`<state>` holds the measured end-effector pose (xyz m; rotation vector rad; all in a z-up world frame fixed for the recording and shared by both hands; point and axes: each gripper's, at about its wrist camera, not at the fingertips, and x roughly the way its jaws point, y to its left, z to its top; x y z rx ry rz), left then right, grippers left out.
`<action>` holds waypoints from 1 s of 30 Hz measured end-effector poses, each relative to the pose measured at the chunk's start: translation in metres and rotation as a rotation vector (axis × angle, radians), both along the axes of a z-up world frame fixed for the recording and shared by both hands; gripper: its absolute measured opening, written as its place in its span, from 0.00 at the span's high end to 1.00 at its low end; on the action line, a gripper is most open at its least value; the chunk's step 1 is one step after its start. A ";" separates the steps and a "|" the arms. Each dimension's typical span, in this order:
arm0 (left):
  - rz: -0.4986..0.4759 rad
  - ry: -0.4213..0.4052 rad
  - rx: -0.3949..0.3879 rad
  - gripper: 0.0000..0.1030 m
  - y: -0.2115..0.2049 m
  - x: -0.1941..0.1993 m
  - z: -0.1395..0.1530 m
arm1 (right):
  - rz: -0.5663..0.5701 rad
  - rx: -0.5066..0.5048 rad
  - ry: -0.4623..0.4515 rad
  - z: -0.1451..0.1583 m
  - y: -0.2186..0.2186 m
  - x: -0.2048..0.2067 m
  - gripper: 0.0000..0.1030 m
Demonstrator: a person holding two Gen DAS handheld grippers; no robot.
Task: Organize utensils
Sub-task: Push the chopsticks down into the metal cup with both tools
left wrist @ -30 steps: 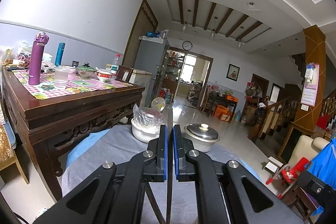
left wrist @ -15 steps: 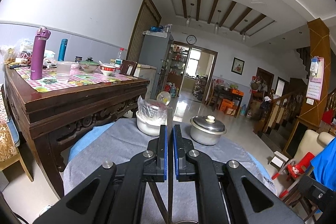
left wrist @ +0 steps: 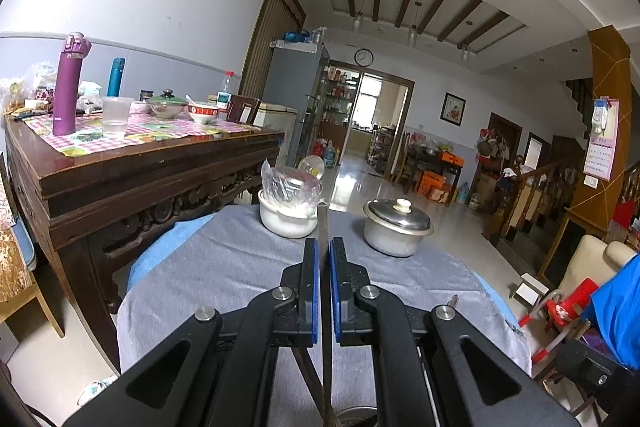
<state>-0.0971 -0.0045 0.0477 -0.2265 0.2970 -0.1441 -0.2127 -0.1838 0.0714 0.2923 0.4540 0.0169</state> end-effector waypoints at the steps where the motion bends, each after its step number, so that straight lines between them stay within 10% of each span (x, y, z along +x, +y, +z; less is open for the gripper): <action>1: -0.002 0.005 -0.001 0.95 0.000 0.001 -0.001 | 0.003 0.002 0.003 -0.001 0.000 0.001 0.94; 30: -0.044 0.004 -0.089 0.95 0.012 0.006 0.000 | 0.005 0.027 0.042 -0.015 -0.006 0.012 0.94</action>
